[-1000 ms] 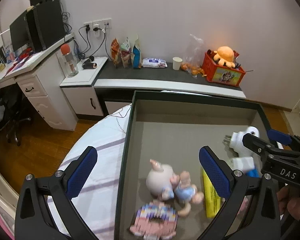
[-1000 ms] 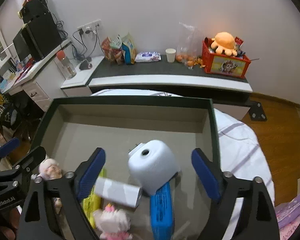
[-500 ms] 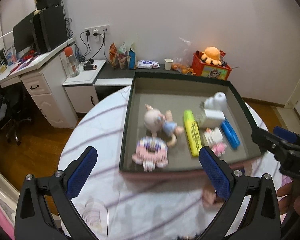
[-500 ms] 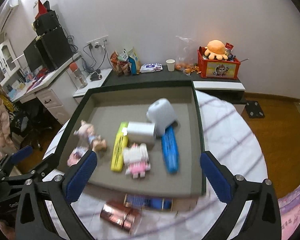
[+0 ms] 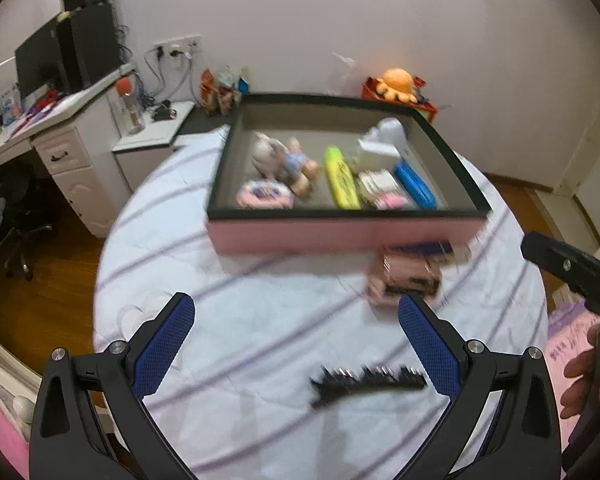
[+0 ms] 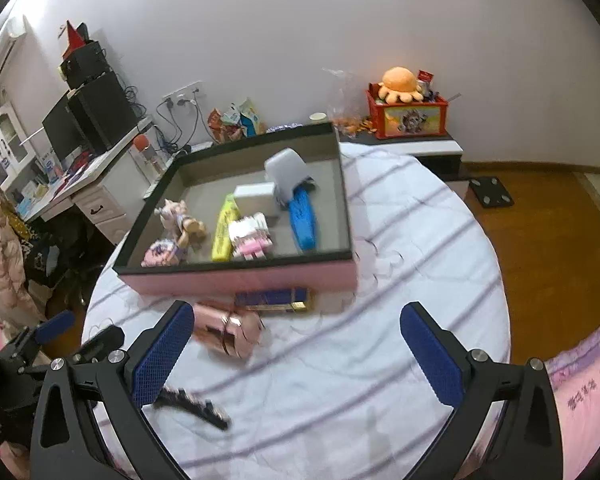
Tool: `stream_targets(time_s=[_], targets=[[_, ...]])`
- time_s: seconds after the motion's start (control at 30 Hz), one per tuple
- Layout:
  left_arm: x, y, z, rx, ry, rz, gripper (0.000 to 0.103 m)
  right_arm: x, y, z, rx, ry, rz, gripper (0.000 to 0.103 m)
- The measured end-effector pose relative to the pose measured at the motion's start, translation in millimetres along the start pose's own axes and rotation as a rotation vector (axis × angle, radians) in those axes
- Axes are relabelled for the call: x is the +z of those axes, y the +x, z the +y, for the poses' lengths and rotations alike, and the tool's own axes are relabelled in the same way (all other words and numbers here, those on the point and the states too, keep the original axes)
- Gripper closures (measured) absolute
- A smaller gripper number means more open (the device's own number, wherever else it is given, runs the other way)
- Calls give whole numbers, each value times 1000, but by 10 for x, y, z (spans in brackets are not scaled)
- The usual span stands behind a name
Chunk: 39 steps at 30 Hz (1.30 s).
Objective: Organize rigid objects
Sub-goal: 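Withdraw the right gripper from the box, then reach the left gripper to the black claw hair clip and close on it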
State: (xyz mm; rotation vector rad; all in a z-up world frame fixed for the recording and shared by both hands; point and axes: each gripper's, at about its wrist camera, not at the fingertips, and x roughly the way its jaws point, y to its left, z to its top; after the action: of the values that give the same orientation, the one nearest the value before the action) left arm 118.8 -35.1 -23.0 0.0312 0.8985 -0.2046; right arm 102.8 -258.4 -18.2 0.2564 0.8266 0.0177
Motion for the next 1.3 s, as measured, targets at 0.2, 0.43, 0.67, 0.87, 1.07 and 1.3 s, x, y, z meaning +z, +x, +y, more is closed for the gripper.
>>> stream_targets(time_s=[0.2, 0.43, 0.67, 0.87, 1.07, 1.3], targets=[[-254, 110, -244, -50, 43, 58, 0, -142, -49, -177, -19, 45, 10, 0], [-444, 261, -347, -62, 61, 103, 0, -218, -48, -197, -16, 45, 20, 0], [-548, 457, -437, -57, 67, 150, 0, -240, 7, -222, -9, 46, 33, 0], [-576, 575, -600, -6, 128, 156, 0, -240, 46, -245, -10, 50, 42, 0], [-602, 526, -541, -28, 123, 121, 4, -246, 81, -274, -13, 56, 52, 0], [-512, 447, -400, -61, 89, 107, 4, -245, 90, -281, -12, 54, 52, 0]])
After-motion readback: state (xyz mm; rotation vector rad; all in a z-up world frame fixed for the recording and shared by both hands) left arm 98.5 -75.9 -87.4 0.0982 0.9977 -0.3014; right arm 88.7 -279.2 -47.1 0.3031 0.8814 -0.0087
